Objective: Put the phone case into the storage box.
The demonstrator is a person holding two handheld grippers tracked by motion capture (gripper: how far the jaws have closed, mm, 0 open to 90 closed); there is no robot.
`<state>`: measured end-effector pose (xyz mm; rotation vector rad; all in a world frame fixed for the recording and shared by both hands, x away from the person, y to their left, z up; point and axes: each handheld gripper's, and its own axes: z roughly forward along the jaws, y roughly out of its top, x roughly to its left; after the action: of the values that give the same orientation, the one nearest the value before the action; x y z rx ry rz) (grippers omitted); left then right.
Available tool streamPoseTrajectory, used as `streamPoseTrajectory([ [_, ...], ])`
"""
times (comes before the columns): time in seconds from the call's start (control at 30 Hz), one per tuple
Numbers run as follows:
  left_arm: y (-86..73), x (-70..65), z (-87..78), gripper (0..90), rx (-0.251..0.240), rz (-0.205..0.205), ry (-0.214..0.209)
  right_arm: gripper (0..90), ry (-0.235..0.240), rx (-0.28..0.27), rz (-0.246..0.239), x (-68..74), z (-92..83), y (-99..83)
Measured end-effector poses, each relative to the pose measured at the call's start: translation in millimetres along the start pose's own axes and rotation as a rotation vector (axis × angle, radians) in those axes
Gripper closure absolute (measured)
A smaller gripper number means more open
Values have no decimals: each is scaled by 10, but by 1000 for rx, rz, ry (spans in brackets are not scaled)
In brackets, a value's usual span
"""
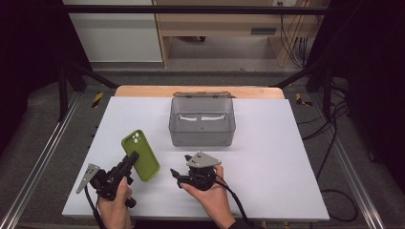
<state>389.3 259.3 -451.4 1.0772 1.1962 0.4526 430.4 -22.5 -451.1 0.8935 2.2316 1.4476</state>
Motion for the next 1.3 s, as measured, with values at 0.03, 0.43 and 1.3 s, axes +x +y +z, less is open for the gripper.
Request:
streamPoseTrajectory([
  [0.03,-1,4,-2,776,2,1,0,273,-5,11,-1,-23,-18,-11],
  [0.43,42,20,-45,776,8,22,13,130,-67,50,-49,-409,-379,-219],
  [1.3,522,-406,408,776,156,119,-12,64,-266,-148,55,-1241,-1546,-760],
])
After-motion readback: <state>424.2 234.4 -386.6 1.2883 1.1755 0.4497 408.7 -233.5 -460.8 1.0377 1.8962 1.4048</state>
